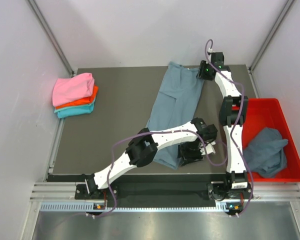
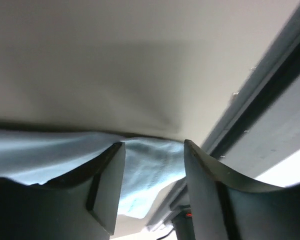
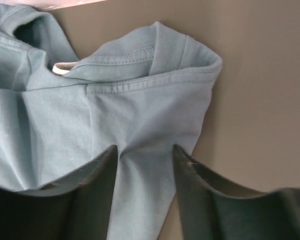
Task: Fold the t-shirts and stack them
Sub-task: Fold the tshirt
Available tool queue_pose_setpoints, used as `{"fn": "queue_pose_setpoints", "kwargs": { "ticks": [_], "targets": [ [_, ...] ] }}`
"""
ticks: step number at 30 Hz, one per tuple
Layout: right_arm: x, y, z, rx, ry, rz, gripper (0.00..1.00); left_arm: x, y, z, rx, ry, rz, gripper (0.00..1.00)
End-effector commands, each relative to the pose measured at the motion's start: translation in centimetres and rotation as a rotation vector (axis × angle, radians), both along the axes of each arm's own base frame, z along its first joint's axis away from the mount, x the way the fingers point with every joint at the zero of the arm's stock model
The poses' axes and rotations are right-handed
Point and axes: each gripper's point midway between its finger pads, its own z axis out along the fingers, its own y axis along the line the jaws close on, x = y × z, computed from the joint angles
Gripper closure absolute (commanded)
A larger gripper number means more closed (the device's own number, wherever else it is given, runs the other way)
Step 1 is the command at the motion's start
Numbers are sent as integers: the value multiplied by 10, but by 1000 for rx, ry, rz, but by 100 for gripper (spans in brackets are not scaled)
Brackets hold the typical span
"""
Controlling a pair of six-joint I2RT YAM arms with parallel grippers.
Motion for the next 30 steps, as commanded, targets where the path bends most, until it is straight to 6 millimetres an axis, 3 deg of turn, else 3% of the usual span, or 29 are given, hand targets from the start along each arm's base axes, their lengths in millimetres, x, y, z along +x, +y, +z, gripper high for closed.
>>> {"fn": "queue_pose_setpoints", "kwargs": {
  "ticks": [1, 2, 3, 4, 5, 6, 7, 9, 10, 11, 12, 13, 14, 16, 17, 18, 19, 20, 22, 23, 25, 26, 28, 30],
  "targets": [
    [11, -12, 96, 9, -190, 4, 50, 30, -15, 45, -161, -147, -21, 43],
    [7, -19, 121, 7, -221, -6, 47, 32, -8, 48, -153, -154, -13, 43],
    [2, -21, 123, 4, -213, -5, 44, 38, -5, 67, -186, -178, 2, 43],
    [-4, -20, 147, 6, -242, 5, 42, 48, 1, 76, -194, -192, 27, 42],
    [-9, -44, 155, -4, -241, -29, 40, 54, 3, 86, -211, -212, 35, 40],
    [-15, -49, 156, -13, -229, -31, 36, 60, 5, 106, -256, -245, 44, 39],
    [-24, -53, 181, -17, -260, -32, 34, 80, 6, 117, -290, -304, 72, 37],
    [-40, -66, 181, -20, -225, -45, 32, 103, 11, 151, -366, -406, 104, 34],
    [-52, -73, 197, -19, -235, -50, 31, 130, 25, 160, -355, -495, 146, 34],
    [-62, -76, 186, -13, -193, -55, 30, 152, 22, 181, -429, -586, 170, 32],
    [-70, -78, 184, -4, -172, -60, 30, 169, 26, 190, -451, -638, 198, 31],
    [-85, -78, 196, 15, -170, -53, 30, 199, 46, 190, -432, -704, 269, 27],
    [-100, -75, 172, 38, -100, -47, 31, 225, 43, 206, -510, -776, 334, 26],
    [-124, -60, 177, 86, -75, 5, 32, 272, 69, 216, -548, -836, 457, 26],
    [-139, -54, 154, 117, -7, 7, 33, 289, 65, 218, -612, -832, 491, 26],
    [-148, -47, 151, 152, 12, 27, 33, 312, 80, 218, -639, -836, 544, 27],
    [-164, -41, 142, 177, 53, 24, 33, 327, 82, 213, -664, -827, 574, 27],
    [-172, -37, 138, 192, 69, 27, 34, 332, 75, 212, -734, -768, 593, 27],
    [-189, -28, 143, 219, 76, 46, 34, 364, 86, 224, -819, -771, 653, 28],
    [-201, -26, 129, 226, 115, 45, 34, 376, 85, 208, -829, -733, 702, 28],
    [-215, -21, 131, 228, 117, 51, 34, 407, 92, 198, -888, -696, 755, 28],
    [-223, -20, 122, 234, 141, 49, 34, 415, 94, 196, -920, -664, 810, 28],
    [-231, -19, 125, 231, 132, 52, 34, 437, 103, 201, -1033, -618, 844, 28],
    [-238, -19, 121, 223, 143, 53, 34, 453, 113, 187, -1089, -534, 948, 28]
  ]
}}
